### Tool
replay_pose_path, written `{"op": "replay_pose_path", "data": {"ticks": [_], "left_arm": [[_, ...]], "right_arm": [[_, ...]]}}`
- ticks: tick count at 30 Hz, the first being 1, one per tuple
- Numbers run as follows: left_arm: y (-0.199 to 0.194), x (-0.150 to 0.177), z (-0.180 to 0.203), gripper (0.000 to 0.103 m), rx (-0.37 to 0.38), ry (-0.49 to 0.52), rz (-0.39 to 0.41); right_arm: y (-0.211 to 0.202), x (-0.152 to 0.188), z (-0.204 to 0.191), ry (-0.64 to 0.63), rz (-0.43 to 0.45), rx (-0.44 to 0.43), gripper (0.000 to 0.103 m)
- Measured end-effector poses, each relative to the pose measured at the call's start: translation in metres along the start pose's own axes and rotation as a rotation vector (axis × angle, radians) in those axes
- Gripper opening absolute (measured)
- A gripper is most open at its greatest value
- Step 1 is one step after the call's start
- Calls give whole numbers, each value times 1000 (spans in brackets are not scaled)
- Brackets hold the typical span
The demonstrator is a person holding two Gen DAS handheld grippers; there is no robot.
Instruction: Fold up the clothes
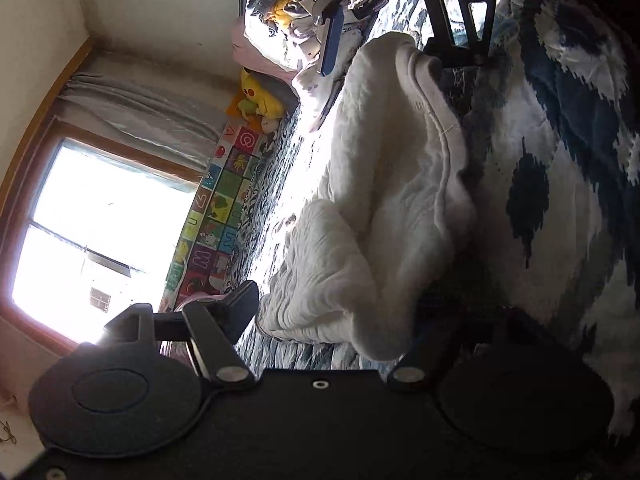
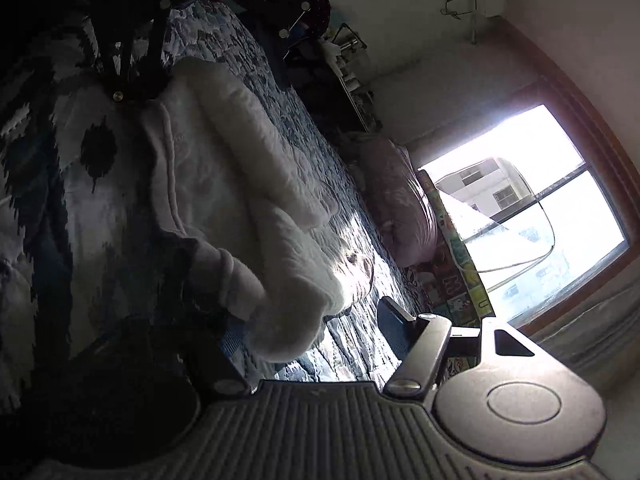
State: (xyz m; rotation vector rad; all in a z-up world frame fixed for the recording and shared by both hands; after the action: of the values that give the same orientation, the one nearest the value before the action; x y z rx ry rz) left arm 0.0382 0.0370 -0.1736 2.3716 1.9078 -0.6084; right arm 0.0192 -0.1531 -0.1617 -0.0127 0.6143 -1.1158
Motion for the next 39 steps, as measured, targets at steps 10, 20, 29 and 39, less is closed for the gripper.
{"op": "replay_pose_path", "data": {"ticks": [10, 20, 29, 39], "left_arm": [[12, 0, 3, 33, 106, 31, 39], [-50, -22, -14, 23, 332, -1, 45], [-67, -37, -64, 23, 650, -214, 67], [7, 9, -126, 27, 673, -988, 89]], "right_arm": [[11, -7, 7, -45, 56, -154, 26], [-63, -43, 34, 105, 29, -426, 24], [-93, -47, 105, 426, 58, -616, 25], [-10, 23, 171, 1151, 155, -588, 29]]}}
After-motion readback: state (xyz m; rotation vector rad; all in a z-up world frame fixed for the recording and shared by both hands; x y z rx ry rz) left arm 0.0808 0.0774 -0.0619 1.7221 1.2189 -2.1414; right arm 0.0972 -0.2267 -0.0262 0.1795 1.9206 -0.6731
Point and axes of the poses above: each gripper's, at about its wrist camera, not at the fingertips, and y roughly the way its jaws point, z to its right, x to its underside, the point moved 2 cm from there along y, roughly the way its jaws point, and after that the axes turned 2 degrees about -x, right-handed, at the moved point
